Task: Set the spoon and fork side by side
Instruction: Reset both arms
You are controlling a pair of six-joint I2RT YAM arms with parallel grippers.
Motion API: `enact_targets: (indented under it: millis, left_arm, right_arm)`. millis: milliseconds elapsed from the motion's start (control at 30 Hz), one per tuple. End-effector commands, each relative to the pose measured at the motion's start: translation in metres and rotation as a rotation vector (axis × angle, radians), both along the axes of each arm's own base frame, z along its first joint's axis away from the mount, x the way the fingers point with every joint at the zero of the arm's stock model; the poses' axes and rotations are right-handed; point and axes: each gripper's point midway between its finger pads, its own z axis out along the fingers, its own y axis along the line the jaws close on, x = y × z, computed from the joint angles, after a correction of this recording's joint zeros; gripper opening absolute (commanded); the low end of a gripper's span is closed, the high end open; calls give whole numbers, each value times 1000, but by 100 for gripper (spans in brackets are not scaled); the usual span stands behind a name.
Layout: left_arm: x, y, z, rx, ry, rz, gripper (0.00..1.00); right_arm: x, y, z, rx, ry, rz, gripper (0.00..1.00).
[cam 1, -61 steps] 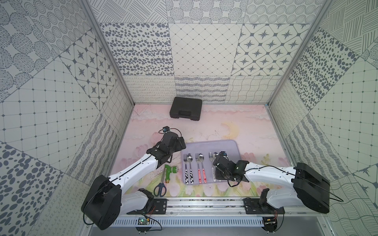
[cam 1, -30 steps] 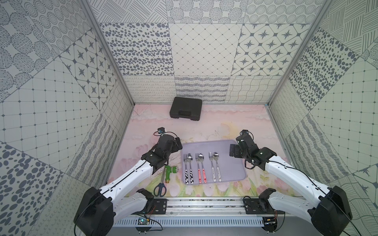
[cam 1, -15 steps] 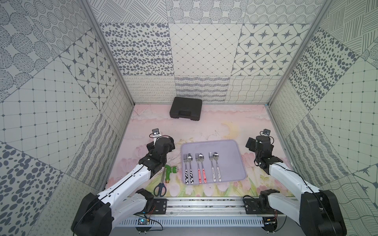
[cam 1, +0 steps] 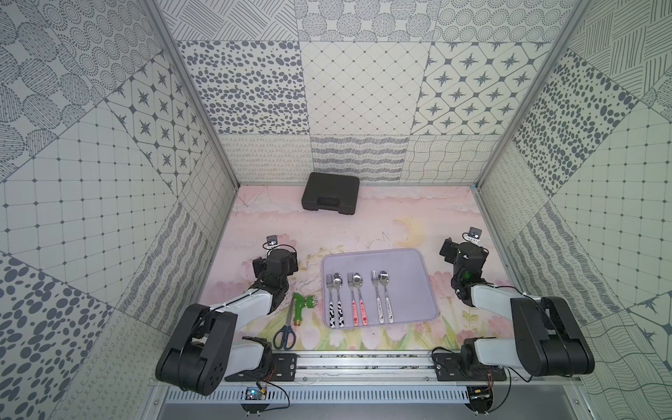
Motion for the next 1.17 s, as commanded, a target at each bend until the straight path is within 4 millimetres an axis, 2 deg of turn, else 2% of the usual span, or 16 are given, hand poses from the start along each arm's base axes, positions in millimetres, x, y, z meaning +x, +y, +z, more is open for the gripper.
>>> enact_targets:
  millis: [0, 100, 133, 200, 267, 333, 1133]
  left_arm:
    - [35, -30, 31, -52, -192, -241, 100]
    - [39, -33, 25, -116, -218, -292, 99]
    - [41, -34, 21, -127, -202, -305, 99]
    - [46, -38, 12, -133, -167, -332, 99]
    - [52, -35, 1, -138, -142, -317, 99]
    - [55, -33, 0, -178, -114, -321, 99]
    - [55, -33, 0, -181, -122, -326, 99]
  right_arm:
    - [18, 20, 13, 13, -113, 133, 97]
    - [24, 37, -3, 2, -83, 247, 97]
    - [28, 39, 0, -7, -122, 256, 97]
    - [32, 51, -3, -2, -53, 326, 97]
    - [34, 49, -5, -2, -56, 311, 97]
    - [34, 48, -6, -2, -39, 309, 97]
    - [36, 52, -6, -23, -33, 318, 97]
